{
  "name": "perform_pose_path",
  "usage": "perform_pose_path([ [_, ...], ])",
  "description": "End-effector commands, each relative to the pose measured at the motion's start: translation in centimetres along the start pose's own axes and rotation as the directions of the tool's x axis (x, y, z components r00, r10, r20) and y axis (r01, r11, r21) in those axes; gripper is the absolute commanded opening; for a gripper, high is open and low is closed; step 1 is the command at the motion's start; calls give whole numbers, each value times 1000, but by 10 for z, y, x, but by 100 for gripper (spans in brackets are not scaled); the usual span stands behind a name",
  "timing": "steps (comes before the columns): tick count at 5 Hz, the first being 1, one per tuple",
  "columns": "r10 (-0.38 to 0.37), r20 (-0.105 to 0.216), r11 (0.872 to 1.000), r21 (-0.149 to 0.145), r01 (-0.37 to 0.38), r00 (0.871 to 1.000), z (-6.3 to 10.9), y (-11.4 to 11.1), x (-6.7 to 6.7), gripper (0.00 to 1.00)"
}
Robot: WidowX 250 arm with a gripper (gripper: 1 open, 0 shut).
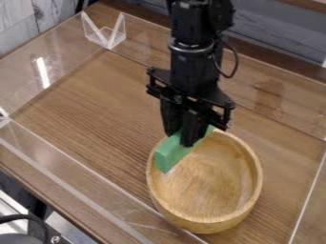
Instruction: Put the green block in the brown bowl
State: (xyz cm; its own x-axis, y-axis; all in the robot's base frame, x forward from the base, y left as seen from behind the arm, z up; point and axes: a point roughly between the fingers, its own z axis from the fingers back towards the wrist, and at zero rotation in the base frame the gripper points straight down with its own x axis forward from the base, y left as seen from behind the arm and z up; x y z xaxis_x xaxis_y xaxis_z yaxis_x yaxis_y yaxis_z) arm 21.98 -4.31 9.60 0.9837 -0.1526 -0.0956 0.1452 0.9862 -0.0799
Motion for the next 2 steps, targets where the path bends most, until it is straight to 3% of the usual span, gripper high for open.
perform_pose_path([
  [1, -6, 61, 1000, -3, 6, 998, 13, -5, 1, 0],
  [2, 2, 63, 1000, -7, -1, 998, 12, -7, -2, 0],
])
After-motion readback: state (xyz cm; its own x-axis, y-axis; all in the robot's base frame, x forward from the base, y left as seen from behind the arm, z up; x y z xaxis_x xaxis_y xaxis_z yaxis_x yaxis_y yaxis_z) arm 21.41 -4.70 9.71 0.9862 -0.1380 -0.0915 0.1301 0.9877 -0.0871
